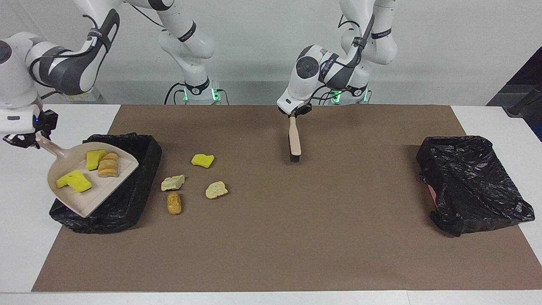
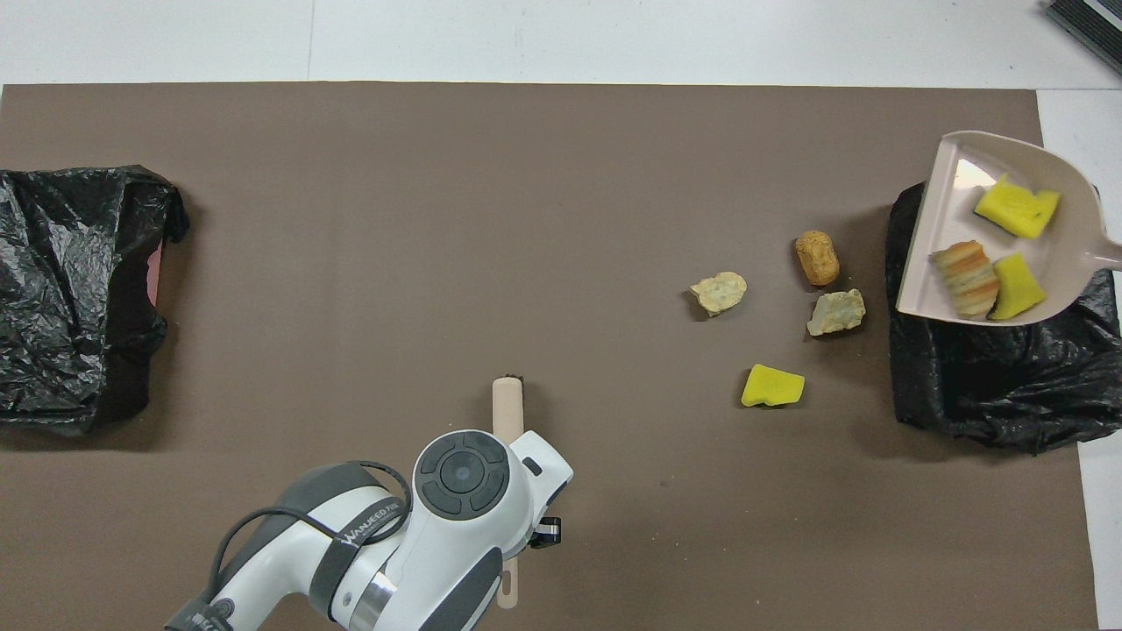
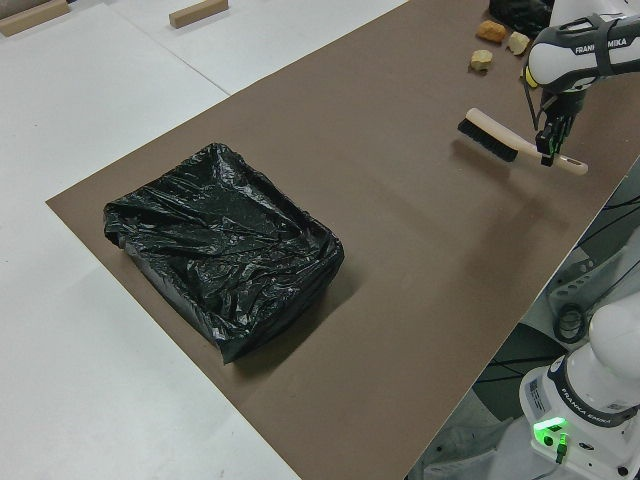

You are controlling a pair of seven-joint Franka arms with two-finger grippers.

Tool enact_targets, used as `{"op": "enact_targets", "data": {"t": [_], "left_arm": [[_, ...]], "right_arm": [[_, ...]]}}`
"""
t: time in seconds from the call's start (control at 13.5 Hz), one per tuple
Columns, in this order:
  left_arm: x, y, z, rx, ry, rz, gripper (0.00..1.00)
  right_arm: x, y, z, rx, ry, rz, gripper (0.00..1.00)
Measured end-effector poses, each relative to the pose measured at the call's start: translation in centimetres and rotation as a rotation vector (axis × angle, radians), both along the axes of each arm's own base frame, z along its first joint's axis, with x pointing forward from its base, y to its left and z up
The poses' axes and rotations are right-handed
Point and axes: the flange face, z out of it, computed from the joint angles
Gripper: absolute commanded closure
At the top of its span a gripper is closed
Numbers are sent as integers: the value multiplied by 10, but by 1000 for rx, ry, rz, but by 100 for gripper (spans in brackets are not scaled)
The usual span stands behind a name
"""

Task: Sweep and dump trash in bin
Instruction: 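Carry the dustpan to the bin with the right gripper and tip it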

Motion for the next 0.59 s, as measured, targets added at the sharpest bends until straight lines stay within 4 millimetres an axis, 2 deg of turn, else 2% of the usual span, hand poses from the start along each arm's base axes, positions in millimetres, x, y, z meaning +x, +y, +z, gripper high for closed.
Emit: {"op": "enact_targets", "data": {"t": [0.22,0.37,0.52,0.59], "left_arm": [[2,0,-5,-6,-11,6,100],[3,-1,-10,-3,-9,8,94],[3,-1,-12,-1,-7,9,78],[3,-1,-12,-1,-7,9,63]], "right_arm": [[0,10,5,-127,47,-33,100],[4,37,6,-190,98,-51,100],[9,61,9,-261,126,-38,100],[12,72,11,-297,128,-35,100]]}}
